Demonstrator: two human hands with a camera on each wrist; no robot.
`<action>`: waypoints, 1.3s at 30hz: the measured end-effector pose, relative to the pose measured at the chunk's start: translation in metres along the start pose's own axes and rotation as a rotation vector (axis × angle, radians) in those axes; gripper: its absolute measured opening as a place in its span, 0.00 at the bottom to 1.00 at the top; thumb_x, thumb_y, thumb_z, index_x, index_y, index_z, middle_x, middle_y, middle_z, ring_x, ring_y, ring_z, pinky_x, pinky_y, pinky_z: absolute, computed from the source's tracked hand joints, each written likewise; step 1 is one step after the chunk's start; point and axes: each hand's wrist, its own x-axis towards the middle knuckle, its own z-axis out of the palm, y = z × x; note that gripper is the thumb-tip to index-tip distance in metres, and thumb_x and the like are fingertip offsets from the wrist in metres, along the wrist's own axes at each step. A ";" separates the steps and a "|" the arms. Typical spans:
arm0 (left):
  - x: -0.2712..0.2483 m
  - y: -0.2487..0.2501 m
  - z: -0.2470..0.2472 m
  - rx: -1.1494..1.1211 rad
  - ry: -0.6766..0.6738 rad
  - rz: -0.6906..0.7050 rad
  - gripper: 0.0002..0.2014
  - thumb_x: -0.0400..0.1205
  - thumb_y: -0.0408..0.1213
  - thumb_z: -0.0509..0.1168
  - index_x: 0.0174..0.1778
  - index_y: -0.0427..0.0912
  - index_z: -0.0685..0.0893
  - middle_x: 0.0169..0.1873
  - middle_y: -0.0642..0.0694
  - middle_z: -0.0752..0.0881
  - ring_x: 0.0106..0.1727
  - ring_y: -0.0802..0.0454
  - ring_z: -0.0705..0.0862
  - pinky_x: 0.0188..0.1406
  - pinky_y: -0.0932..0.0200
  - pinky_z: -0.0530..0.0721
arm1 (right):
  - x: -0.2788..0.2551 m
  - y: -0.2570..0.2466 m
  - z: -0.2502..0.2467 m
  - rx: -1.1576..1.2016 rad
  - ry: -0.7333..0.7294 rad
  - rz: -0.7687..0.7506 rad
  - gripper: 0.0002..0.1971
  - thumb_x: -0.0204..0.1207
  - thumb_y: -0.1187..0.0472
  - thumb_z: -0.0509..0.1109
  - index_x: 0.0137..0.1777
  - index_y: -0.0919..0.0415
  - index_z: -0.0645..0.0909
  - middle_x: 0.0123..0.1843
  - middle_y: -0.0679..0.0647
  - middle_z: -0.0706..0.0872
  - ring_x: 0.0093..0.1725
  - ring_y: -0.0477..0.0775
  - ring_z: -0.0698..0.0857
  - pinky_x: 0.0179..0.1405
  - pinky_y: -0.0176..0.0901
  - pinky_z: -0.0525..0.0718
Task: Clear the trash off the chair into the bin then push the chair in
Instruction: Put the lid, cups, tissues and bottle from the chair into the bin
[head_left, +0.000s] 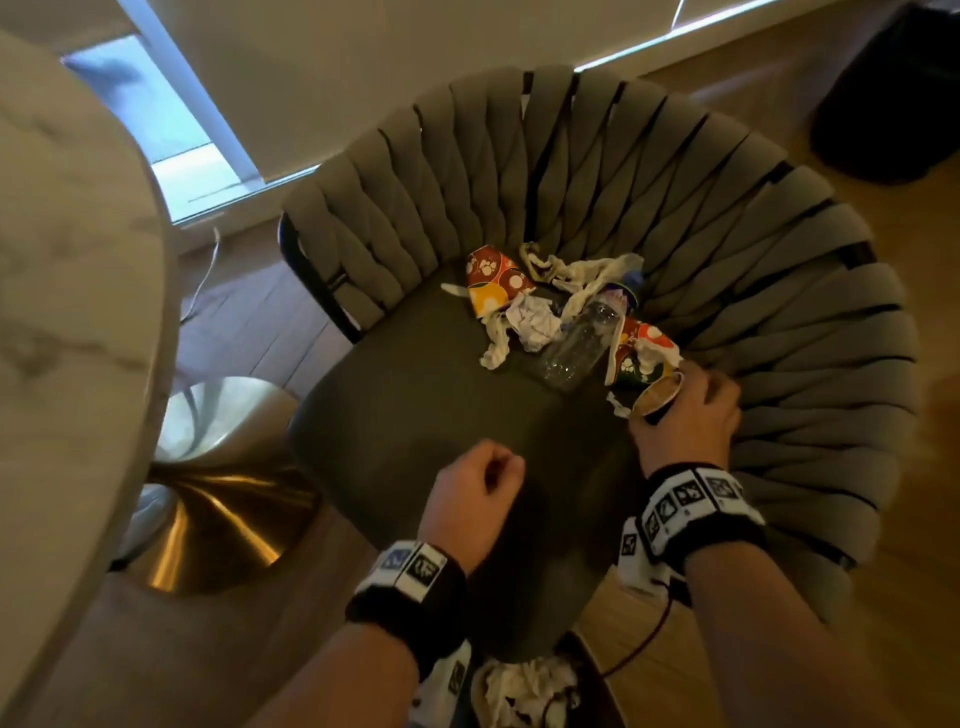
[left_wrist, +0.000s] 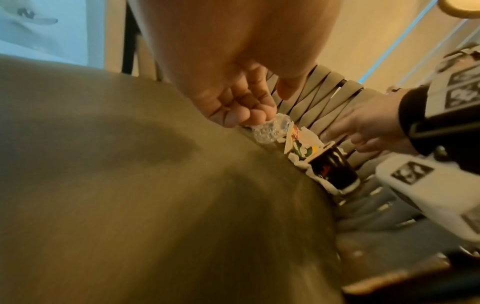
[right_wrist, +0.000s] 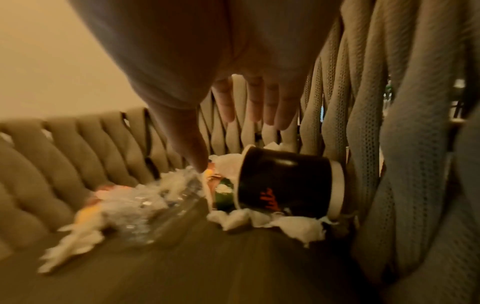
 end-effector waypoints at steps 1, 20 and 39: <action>0.022 0.006 -0.007 0.027 0.008 0.035 0.06 0.87 0.48 0.64 0.57 0.56 0.82 0.49 0.55 0.85 0.48 0.62 0.86 0.54 0.59 0.87 | 0.014 0.003 0.005 -0.036 -0.030 0.045 0.44 0.61 0.58 0.83 0.76 0.55 0.63 0.77 0.64 0.62 0.74 0.70 0.64 0.71 0.64 0.71; 0.127 0.040 0.018 0.511 -0.116 0.062 0.40 0.81 0.51 0.71 0.86 0.47 0.60 0.79 0.41 0.67 0.78 0.41 0.68 0.76 0.45 0.73 | -0.006 -0.010 -0.006 0.050 -0.306 0.113 0.45 0.50 0.40 0.84 0.68 0.55 0.75 0.66 0.55 0.72 0.67 0.59 0.74 0.69 0.55 0.76; 0.055 -0.043 -0.022 0.396 0.009 -0.186 0.41 0.77 0.60 0.71 0.83 0.50 0.63 0.73 0.45 0.72 0.72 0.45 0.75 0.70 0.46 0.80 | 0.053 -0.031 0.036 -0.354 -0.677 -0.004 0.56 0.45 0.24 0.75 0.77 0.44 0.66 0.79 0.57 0.58 0.77 0.67 0.56 0.75 0.63 0.64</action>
